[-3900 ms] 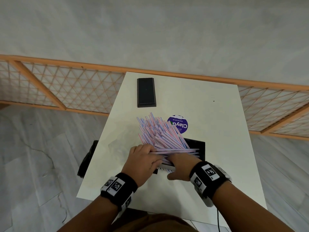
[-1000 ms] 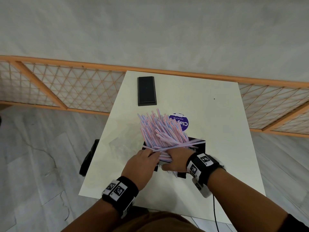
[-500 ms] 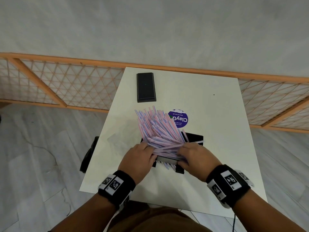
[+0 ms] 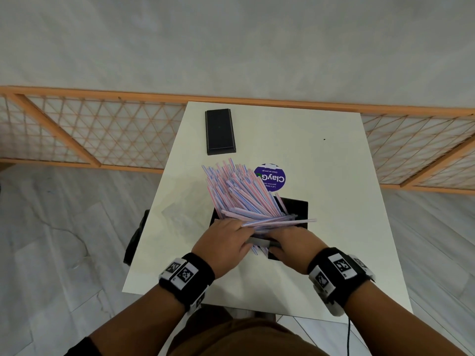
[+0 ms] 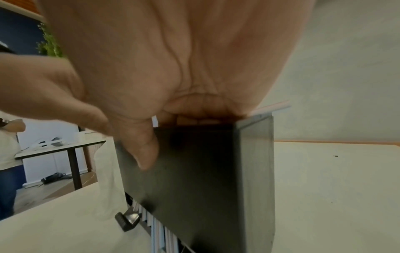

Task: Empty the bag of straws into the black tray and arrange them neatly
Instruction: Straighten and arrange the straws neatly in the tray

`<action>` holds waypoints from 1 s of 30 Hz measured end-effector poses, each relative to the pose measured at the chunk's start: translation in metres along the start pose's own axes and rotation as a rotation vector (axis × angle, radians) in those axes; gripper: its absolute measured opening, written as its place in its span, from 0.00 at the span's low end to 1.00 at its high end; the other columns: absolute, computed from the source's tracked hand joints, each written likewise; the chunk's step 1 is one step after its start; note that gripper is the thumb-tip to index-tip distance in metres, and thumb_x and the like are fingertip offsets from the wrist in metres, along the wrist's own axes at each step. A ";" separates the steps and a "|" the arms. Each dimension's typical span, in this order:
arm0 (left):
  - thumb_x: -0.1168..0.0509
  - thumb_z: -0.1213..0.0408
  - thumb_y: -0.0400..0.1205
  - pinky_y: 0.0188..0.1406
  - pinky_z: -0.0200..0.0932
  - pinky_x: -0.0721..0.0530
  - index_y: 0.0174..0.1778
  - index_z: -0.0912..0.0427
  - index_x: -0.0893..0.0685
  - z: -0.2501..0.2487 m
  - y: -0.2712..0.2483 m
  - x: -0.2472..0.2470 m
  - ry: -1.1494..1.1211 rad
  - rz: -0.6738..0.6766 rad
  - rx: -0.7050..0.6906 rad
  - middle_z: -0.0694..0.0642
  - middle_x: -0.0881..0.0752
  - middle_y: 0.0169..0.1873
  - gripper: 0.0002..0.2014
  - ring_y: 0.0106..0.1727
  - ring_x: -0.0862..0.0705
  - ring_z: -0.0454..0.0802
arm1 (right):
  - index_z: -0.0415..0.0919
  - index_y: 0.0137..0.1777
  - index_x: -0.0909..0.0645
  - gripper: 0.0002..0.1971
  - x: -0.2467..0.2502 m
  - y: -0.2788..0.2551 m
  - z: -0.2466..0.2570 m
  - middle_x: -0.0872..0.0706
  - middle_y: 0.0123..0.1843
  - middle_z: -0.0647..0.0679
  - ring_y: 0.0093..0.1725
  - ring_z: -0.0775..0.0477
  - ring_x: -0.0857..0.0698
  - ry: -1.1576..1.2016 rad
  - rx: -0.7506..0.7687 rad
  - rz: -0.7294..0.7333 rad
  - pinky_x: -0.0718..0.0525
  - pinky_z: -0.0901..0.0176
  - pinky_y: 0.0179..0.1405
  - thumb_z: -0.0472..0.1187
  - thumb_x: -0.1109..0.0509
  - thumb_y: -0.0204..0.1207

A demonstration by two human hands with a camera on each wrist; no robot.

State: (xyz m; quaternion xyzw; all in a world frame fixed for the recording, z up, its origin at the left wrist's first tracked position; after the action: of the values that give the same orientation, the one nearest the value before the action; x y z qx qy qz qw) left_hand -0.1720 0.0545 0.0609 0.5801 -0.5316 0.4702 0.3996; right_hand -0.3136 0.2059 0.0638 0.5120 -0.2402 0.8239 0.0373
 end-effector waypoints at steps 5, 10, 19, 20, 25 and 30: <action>0.46 0.48 0.91 0.58 0.53 0.21 0.71 0.50 0.21 0.006 0.011 -0.005 -0.002 0.125 0.096 0.52 0.12 0.58 0.17 0.58 0.17 0.57 | 0.50 0.50 0.14 0.07 0.008 -0.021 -0.013 0.12 0.47 0.53 0.48 0.44 0.15 -0.017 0.068 -0.235 0.17 0.49 0.47 0.46 0.34 0.78; 0.47 0.48 0.92 0.55 0.51 0.22 0.65 0.50 0.22 0.003 0.011 -0.005 -0.096 0.156 0.151 0.52 0.13 0.56 0.14 0.57 0.18 0.57 | 0.52 0.48 0.13 0.05 -0.003 -0.024 -0.025 0.12 0.43 0.55 0.43 0.45 0.14 -0.096 0.123 -0.310 0.17 0.51 0.40 0.44 0.31 0.80; 0.40 0.55 0.90 0.54 0.54 0.16 0.65 0.49 0.21 -0.002 0.018 0.010 -0.282 0.137 0.165 0.51 0.15 0.57 0.10 0.57 0.18 0.55 | 0.44 0.46 0.15 0.04 0.011 -0.031 -0.023 0.16 0.46 0.48 0.46 0.40 0.18 -0.006 0.023 -0.588 0.19 0.46 0.45 0.39 0.32 0.79; 0.38 0.56 0.89 0.53 0.52 0.16 0.65 0.49 0.19 -0.002 0.016 0.012 -0.247 0.087 0.157 0.51 0.15 0.57 0.10 0.57 0.18 0.54 | 0.44 0.47 0.16 0.04 0.011 -0.037 -0.017 0.16 0.45 0.49 0.46 0.42 0.18 0.042 0.041 -0.612 0.19 0.47 0.46 0.40 0.33 0.80; 0.24 0.62 0.80 0.37 0.40 0.21 0.44 0.50 0.10 -0.001 0.008 0.017 -0.037 -0.054 0.067 0.49 0.16 0.41 0.02 0.41 0.16 0.52 | 0.51 0.57 0.13 0.08 -0.045 -0.039 -0.003 0.12 0.47 0.59 0.41 0.57 0.15 0.497 -0.165 -0.227 0.24 0.75 0.40 0.46 0.32 0.82; 0.25 0.67 0.80 0.34 0.49 0.15 0.40 0.51 0.14 0.001 0.014 0.008 -0.020 0.016 0.115 0.50 0.19 0.40 0.07 0.41 0.16 0.55 | 0.42 0.61 0.27 0.07 -0.098 -0.007 0.000 0.18 0.48 0.40 0.28 0.44 0.15 1.584 -0.691 0.091 0.19 0.57 0.26 0.34 0.36 0.86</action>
State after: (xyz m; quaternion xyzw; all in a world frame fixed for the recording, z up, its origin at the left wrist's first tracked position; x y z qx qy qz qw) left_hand -0.1864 0.0502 0.0684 0.6025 -0.5123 0.4974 0.3565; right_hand -0.2654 0.2297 -0.0180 -0.2628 -0.4006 0.8196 0.3141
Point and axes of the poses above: each hand's wrist, its own y-axis towards the middle knuckle, its own x-axis out of the back of the hand, z = x × y, the point moved 2 cm from there along y, towards the middle knuckle
